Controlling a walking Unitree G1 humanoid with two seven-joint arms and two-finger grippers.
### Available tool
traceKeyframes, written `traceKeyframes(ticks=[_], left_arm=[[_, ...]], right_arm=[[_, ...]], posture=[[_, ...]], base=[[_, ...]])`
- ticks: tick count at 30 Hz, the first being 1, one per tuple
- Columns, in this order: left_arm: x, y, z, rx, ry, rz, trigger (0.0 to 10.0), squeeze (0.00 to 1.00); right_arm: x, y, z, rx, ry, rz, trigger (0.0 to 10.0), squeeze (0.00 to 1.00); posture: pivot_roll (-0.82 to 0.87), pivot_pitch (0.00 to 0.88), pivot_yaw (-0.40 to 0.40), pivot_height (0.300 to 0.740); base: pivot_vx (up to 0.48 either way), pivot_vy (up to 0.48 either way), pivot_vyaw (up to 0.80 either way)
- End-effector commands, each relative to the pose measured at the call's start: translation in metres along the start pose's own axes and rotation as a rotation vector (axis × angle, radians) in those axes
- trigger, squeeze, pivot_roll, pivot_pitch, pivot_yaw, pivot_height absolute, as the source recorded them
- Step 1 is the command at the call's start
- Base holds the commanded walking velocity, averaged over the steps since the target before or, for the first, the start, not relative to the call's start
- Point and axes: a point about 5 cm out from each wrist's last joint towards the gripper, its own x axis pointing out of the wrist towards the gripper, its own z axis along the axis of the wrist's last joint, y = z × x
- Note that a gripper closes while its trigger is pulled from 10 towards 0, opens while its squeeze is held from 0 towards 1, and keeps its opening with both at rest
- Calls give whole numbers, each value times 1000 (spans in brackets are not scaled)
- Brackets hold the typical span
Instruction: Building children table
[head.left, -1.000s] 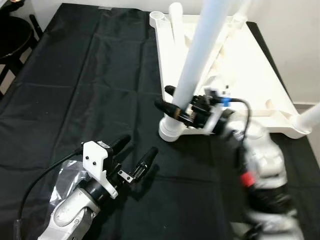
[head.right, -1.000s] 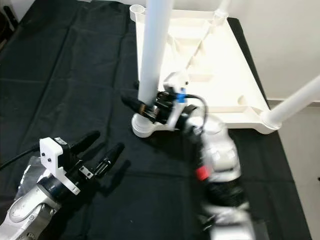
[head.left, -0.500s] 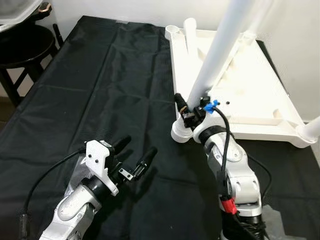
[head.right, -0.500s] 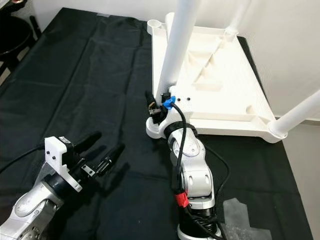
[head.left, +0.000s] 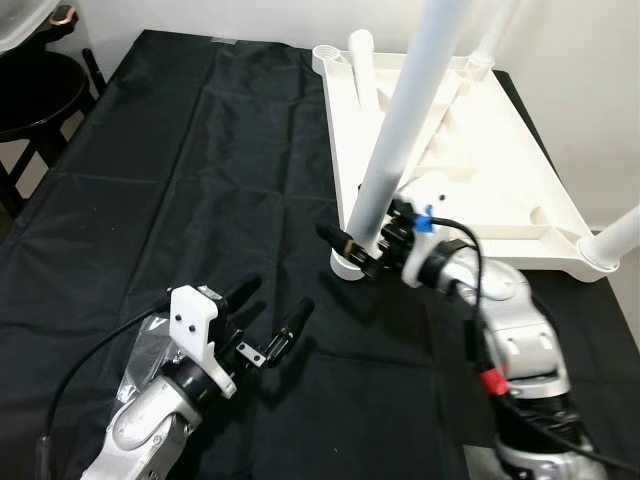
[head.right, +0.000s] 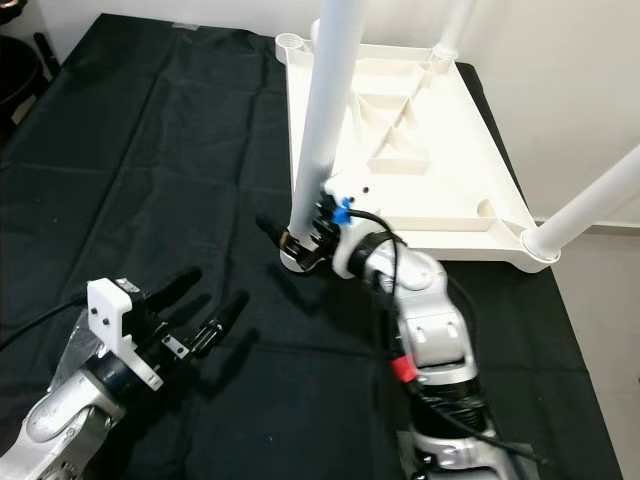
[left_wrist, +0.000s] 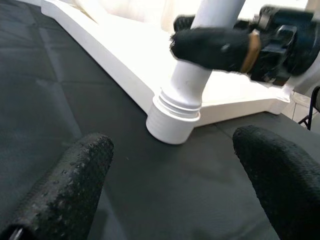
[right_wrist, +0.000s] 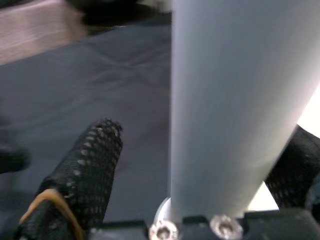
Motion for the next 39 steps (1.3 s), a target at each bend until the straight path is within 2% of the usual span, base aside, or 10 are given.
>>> traceKeyframes(ticks=[1, 6, 7, 13, 14, 27, 34, 36, 37, 39], left_arm=[[-2, -4, 1, -5, 1, -10, 10000, 0], [-4, -6, 2, -8, 7, -15, 10000, 0], [-5, -6, 2, -9, 8, -15, 10000, 0], [-7, -8, 4, -6, 11, -11, 10000, 0], [-8, -9, 5, -6, 11, -9, 10000, 0], [-7, -10, 7, -10, 10, -3, 10000, 0], [-4, -8, 6, -9, 7, -2, 10000, 0], [-4, -7, 5, -8, 6, -2, 10000, 0], [-4, -7, 5, -8, 6, -2, 10000, 0], [-2, -5, 5, -7, 5, -2, 10000, 0]], right_arm=[[-3, -7, 4, -21, -20, 84, 10000, 1000], [1, -35, 12, -89, -16, 119, 10000, 906], [2, -40, 14, -98, -21, 121, 10000, 0], [8, -67, 26, -123, -53, 152, 10000, 0], [9, -68, 28, -111, -63, 197, 0, 0], [9, -70, 26, -81, -96, 307, 0, 0], [15, -43, 2, 5, -60, 113, 0, 0], [17, -17, -19, 81, 31, -242, 0, 0], [17, -17, -19, 81, 31, -242, 0, 0], [-2, 21, -42, 153, 159, -523, 0, 0]], posture=[[29, 253, -97, 740], [39, 264, -92, 740], [39, 264, -92, 740], [60, 282, -94, 740], [64, 287, -95, 740], [55, 293, -100, 740], [40, 280, -107, 740], [31, 272, -110, 740], [31, 272, -110, 740], [27, 258, -118, 740]], base=[[0, 0, 0], [0, 0, 0], [0, 0, 0], [0, 0, 0], [0, 0, 0], [0, 0, 0], [0, 0, 0], [0, 0, 0], [0, 0, 0], [0, 0, 0]])
